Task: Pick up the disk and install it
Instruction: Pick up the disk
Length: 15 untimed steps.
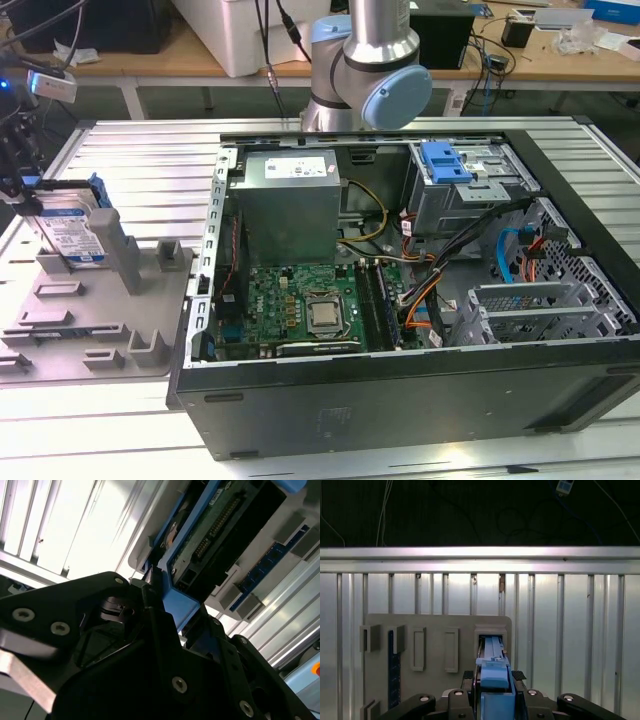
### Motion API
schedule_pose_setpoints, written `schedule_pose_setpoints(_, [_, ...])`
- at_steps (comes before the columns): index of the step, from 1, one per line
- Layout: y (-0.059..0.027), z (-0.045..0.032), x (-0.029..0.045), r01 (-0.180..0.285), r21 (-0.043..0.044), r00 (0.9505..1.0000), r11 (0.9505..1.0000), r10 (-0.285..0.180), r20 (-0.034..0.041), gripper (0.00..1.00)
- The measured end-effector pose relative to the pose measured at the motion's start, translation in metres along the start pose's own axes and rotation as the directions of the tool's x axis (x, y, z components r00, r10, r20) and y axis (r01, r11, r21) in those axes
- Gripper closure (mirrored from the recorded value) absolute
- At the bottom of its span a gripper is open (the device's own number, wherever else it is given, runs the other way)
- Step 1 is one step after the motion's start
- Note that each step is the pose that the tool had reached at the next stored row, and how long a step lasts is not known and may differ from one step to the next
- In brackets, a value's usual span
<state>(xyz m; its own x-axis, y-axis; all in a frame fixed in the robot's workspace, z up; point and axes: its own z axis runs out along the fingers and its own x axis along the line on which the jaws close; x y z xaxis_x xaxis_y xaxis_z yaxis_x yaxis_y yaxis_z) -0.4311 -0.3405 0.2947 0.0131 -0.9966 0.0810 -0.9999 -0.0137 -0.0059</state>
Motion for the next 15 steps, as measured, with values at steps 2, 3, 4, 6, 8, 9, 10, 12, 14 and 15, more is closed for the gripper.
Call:
schedule_pose_setpoints(2, [0.0000,0.0001,0.0001,-0.001,-0.0001,1.0000,1.0000,0.001,0.0000,0.59])
schedule_pose_setpoints(3, [0.0000,0.0001,0.0002,-0.002,-0.0002,1.0000,1.0000,0.002,0.0000,0.59])
schedule_pose_setpoints(4, [0.0000,0.0001,0.0002,-0.002,-0.0003,1.0000,1.0000,0.002,0.0000,0.59])
schedule_pose_setpoints(6, [0.0000,0.0002,0.0008,-0.002,-0.0002,1.0000,1.0000,0.002,0.0000,0.59])
schedule_pose_setpoints(8, [0.0000,0.0002,0.0011,-0.002,-0.0002,1.0000,1.0000,0.002,0.0000,0.59])
schedule_pose_setpoints(9, [0.0000,0.0002,0.0012,-0.002,-0.0002,1.0000,1.0000,0.002,0.0000,0.59])
schedule_pose_setpoints(10, [0.0000,0.0004,0.0017,-0.002,-0.0001,1.0000,1.0000,0.002,0.0001,0.59])
schedule_pose_setpoints(12, [0.0000,0.0006,0.0022,-0.002,-0.0002,1.0000,1.0000,0.002,0.0001,0.59])
schedule_pose_setpoints(14, [0.0001,0.0007,0.0023,-0.002,-0.0003,1.0000,1.0000,0.002,0.0001,0.59])
schedule_pose_setpoints(15, [0.0001,0.0007,0.0023,-0.002,-0.0003,1.0000,1.0000,0.002,0.0001,0.59])
